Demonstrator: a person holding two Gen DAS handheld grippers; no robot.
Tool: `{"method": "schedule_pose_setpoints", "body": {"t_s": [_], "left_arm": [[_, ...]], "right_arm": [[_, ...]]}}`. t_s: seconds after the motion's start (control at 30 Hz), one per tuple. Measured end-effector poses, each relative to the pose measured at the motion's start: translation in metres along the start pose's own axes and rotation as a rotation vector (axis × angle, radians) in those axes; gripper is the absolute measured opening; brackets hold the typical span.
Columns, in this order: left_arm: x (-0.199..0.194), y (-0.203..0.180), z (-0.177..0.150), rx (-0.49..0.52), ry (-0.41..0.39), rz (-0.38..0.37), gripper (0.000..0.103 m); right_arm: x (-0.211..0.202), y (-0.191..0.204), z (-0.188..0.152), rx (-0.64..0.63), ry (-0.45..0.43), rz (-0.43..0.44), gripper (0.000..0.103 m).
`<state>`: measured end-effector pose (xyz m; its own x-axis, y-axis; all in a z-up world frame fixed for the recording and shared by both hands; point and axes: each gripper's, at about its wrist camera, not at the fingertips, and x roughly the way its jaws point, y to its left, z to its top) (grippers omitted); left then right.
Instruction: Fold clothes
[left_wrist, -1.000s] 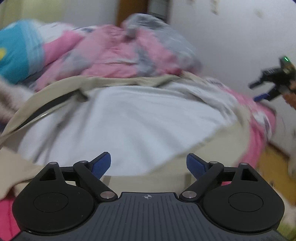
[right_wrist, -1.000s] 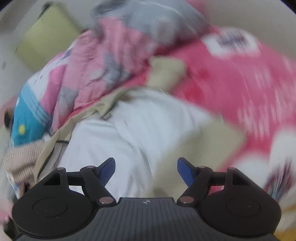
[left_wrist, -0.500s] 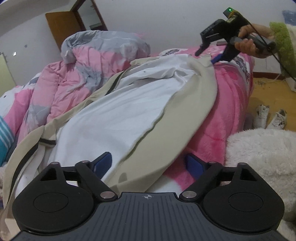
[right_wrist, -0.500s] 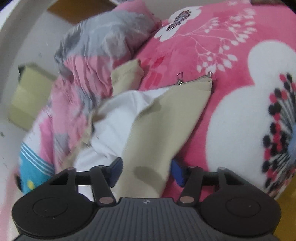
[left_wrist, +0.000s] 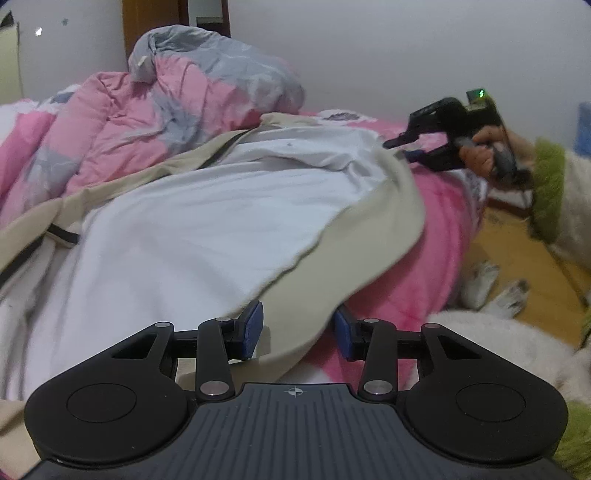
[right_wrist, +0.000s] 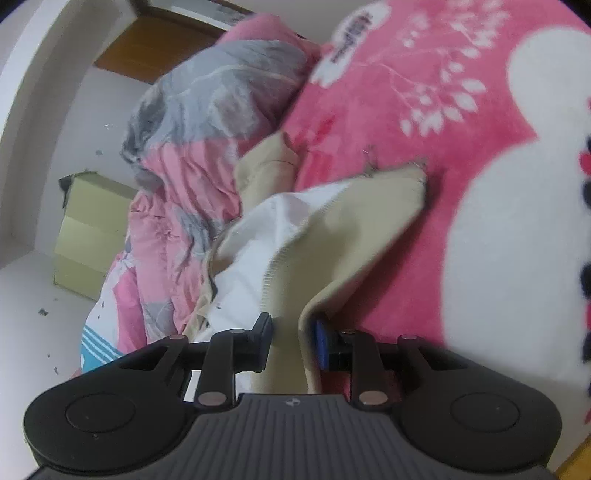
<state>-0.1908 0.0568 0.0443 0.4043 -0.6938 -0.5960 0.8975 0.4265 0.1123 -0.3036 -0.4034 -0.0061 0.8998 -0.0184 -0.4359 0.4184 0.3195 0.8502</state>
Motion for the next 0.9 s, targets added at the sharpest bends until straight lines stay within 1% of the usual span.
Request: {"method": "schedule_pose_setpoints", "body": {"t_s": [0.13,0.17,0.2,0.23,0.27,0.3,0.33,0.47,0.57,0.7,0.73,0.77,0.8,0.83,0.9], "left_arm": [[0.007,-0.012,-0.003,0.069,0.017,0.044,0.046],[0.008,-0.012,-0.002,0.068,0.016,0.048,0.045],[0.009,-0.012,-0.001,0.066,0.015,0.051,0.042],[0.009,-0.012,0.000,0.057,0.011,0.050,0.031],[0.008,-0.011,0.002,0.042,0.004,0.047,0.022],[0.007,-0.012,0.004,0.031,-0.005,0.047,0.011],[0.006,-0.014,0.006,0.023,-0.013,0.049,0.006],[0.000,-0.021,0.018,0.030,-0.077,0.051,0.004],[-0.002,-0.026,0.030,0.034,-0.113,0.017,0.004],[0.000,-0.034,0.045,0.051,-0.136,-0.054,0.004],[0.001,-0.037,0.049,0.062,-0.142,-0.074,0.004],[0.001,-0.041,0.052,0.077,-0.147,-0.095,0.004],[0.002,-0.046,0.054,0.095,-0.154,-0.132,0.000],[0.003,-0.051,0.055,0.113,-0.159,-0.172,0.000],[0.011,-0.067,0.052,0.179,-0.148,-0.199,0.000]], "right_arm": [[0.006,-0.001,0.001,0.003,0.005,0.008,0.028],[0.006,0.001,0.002,-0.003,0.001,0.013,0.025],[0.005,0.003,0.003,-0.010,-0.003,0.018,0.022],[0.004,0.005,0.004,-0.020,-0.013,0.025,0.013],[0.002,0.008,0.007,-0.026,-0.022,0.033,0.010],[0.000,0.010,0.010,-0.031,-0.032,0.041,0.009],[-0.002,0.012,0.012,-0.035,-0.041,0.049,0.008],[-0.014,0.023,0.027,-0.071,-0.091,0.086,0.007],[-0.024,0.029,0.039,-0.096,-0.128,0.103,0.006],[-0.036,0.031,0.055,-0.107,-0.167,0.126,0.006],[-0.038,0.030,0.057,-0.114,-0.172,0.118,0.006],[-0.039,0.028,0.057,-0.122,-0.177,0.107,0.006],[-0.040,0.026,0.058,-0.129,-0.181,0.097,0.006],[-0.042,0.025,0.059,-0.137,-0.185,0.086,0.006],[-0.044,0.021,0.060,-0.152,-0.194,0.065,0.006]]}}
